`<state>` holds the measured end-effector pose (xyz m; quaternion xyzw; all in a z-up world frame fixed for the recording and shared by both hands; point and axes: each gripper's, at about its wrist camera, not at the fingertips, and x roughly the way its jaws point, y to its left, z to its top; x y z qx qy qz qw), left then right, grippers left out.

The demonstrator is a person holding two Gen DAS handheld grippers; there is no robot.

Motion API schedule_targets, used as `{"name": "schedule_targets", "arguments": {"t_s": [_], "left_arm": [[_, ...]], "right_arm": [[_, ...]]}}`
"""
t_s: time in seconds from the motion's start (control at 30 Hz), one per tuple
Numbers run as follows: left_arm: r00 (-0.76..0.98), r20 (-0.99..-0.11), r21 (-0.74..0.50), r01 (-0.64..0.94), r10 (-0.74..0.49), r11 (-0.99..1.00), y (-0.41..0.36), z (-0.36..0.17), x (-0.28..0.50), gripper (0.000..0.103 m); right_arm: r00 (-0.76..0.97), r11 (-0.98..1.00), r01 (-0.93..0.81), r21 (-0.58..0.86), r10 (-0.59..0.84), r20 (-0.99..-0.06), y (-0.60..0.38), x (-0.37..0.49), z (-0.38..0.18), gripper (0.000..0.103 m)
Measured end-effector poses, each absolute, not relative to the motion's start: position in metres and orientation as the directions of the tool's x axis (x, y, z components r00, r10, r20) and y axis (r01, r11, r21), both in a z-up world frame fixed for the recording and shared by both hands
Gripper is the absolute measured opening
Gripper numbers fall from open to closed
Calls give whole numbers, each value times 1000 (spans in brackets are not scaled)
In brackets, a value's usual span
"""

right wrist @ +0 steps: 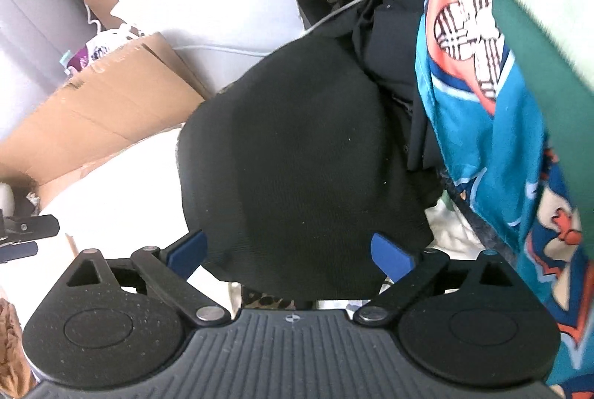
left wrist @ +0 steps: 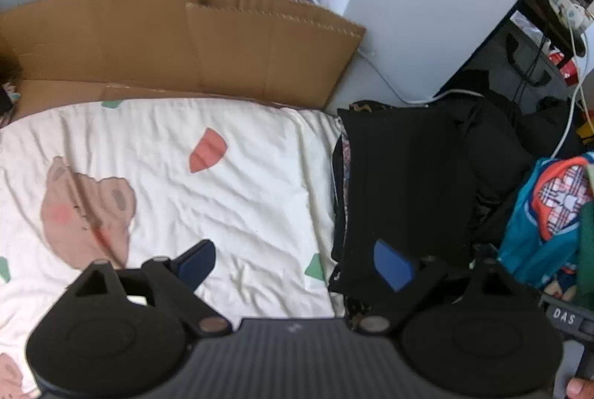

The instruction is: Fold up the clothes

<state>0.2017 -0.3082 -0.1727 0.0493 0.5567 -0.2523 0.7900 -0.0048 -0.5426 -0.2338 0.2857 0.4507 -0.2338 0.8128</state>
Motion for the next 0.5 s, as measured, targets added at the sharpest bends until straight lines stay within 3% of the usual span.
{"name": "schedule_targets", "arguments": {"t_s": [0.5], "left_arm": [[307,-916,-132,380,-259,916,-221,-69,201,101]], "right_arm": [[492,761,587,275,-67,-868,-531,-1,-151,99]]}}
